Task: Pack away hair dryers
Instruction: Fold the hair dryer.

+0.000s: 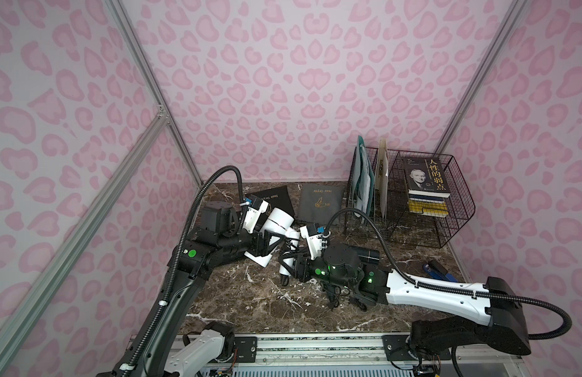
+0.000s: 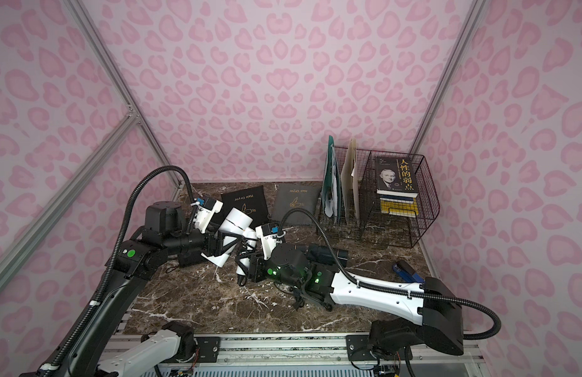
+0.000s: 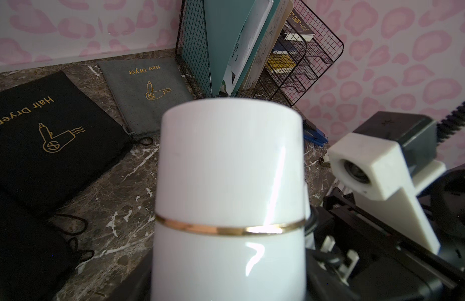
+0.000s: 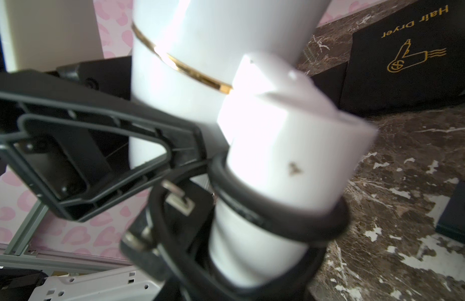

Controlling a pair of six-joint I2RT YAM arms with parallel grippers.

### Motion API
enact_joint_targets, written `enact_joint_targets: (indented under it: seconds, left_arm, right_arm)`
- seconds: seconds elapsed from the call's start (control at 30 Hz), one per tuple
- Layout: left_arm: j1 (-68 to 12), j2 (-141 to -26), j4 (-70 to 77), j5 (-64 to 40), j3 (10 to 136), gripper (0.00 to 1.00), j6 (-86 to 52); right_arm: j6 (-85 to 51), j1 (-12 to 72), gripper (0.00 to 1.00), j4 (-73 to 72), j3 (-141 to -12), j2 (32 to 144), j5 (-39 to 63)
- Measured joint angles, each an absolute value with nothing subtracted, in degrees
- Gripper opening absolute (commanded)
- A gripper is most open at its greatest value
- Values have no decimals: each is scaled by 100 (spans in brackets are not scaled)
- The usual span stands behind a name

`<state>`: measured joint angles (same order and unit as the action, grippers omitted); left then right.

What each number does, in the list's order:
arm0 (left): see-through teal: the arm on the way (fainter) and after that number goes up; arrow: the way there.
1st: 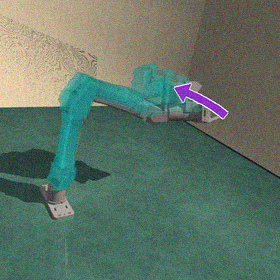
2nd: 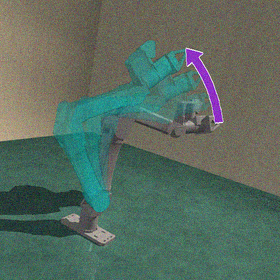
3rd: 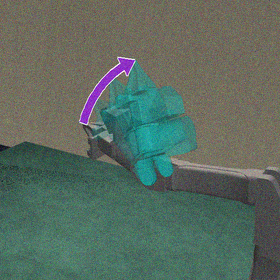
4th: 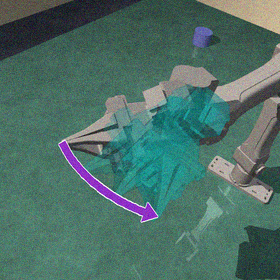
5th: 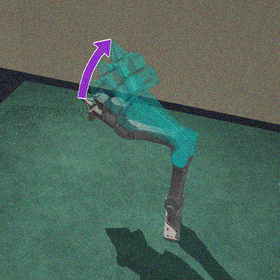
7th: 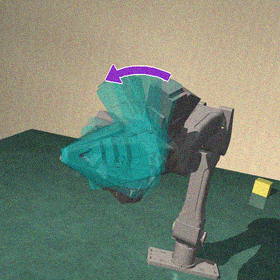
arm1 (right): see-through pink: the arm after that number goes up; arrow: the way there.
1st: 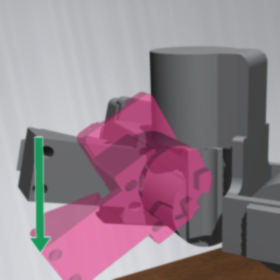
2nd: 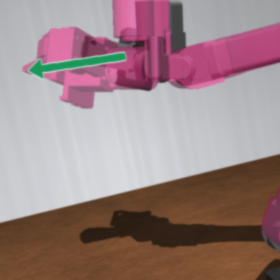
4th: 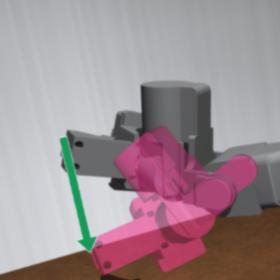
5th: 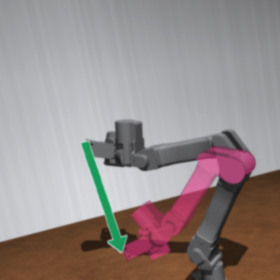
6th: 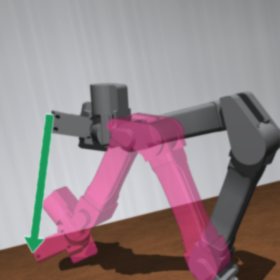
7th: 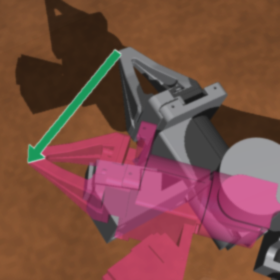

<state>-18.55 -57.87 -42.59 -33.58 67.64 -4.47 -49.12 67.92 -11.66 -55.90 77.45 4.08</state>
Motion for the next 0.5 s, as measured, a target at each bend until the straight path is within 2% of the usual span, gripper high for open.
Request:
enact_joint_targets:
  seconds: [0.3,0.5]
  left_arm:
    - [-1885,-5854,-4250,-3428,6932,2,-589]
    - [-1885,-5833,-4346,-3297,6895,1,-639]
  right_arm:
    - [-5046,6753,10,-1634,-5411,7620,480]
    - [-5424,6724,18,-851,-5970,7902,766]
